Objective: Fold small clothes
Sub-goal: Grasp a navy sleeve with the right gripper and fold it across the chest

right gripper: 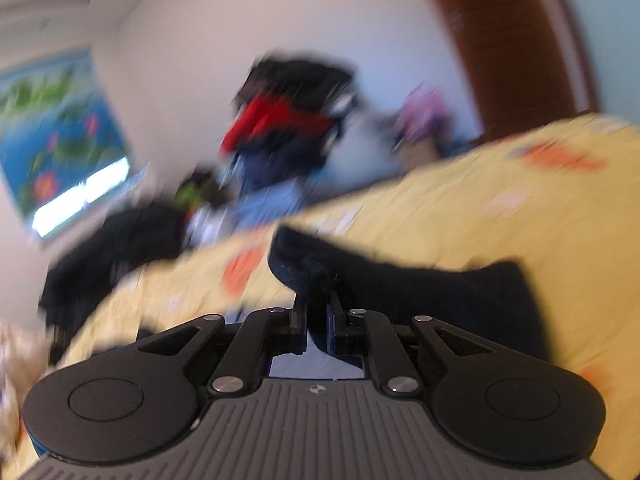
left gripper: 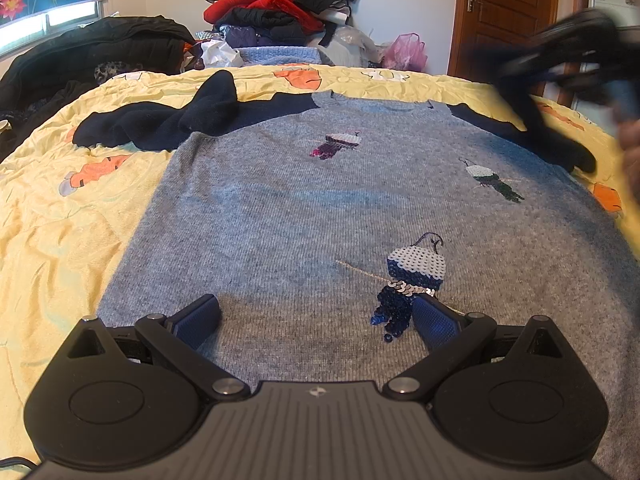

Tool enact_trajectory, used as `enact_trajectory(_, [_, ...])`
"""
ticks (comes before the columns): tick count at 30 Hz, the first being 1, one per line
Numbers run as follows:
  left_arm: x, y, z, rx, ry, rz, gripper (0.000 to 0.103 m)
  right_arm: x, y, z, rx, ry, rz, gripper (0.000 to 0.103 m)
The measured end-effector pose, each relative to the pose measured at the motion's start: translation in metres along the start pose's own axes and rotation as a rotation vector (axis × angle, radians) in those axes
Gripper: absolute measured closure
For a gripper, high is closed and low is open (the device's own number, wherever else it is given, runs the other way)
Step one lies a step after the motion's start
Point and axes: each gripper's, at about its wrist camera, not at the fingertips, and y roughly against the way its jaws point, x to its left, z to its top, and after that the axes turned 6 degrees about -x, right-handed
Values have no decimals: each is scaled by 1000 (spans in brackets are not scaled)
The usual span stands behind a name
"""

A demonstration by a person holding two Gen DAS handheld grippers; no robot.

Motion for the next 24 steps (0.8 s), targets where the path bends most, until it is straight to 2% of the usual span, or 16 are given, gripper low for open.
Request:
enact_trajectory(2, [-1, 0, 0, -1, 1, -3, 0, 20, -25, -24, 71, 15, 22, 85])
enact_trajectory(4, [-1, 0, 0, -2, 1, -5, 0, 35, -40, -42, 124, 55, 5, 85])
enact_trajectory(6, [-2, 1, 0, -2, -2, -6, 0, 51, -36, -54, 162, 51, -37, 75])
enact_trajectory(7, [1, 2, -1, -2, -6, -9, 0, 45, -32, -57, 168, 19, -34, 70])
enact_trajectory(8, [1, 2, -1, -1, -13, -12, 0, 40, -23, -55, 156, -21, -20, 61])
enact_trajectory(9, [1, 3, 1, 2, -19, -21, 0, 32, -11, -56, 126, -56, -3, 58])
enact_trajectory(12, [8, 7, 19, -29, 35, -114, 0, 8, 22, -63, 79, -104, -11, 57])
enact_trajectory(14, [15, 8, 42, -92, 135, -192, 0, -12, 40, -72, 75, -113, -43, 57])
enact_trajectory(16, [17, -4, 70, -111, 223, -280, 0, -28, 51, -79, 80, -129, -80, 57])
enact_trajectory(17, [19, -18, 83, -84, 277, -343, 0, -36, 53, -82, 85, -147, -93, 57])
enact_trajectory(19, [21, -59, 101, 21, 399, -464, 0, -47, 56, -90, 76, -194, -91, 59])
enact_trajectory(22, [14, -114, 109, 137, 555, -566, 0, -52, 56, -92, 68, -225, -63, 54])
enact_trajectory(24, [5, -141, 112, 184, 600, -599, 0, -57, 56, -93, 60, -253, -37, 52])
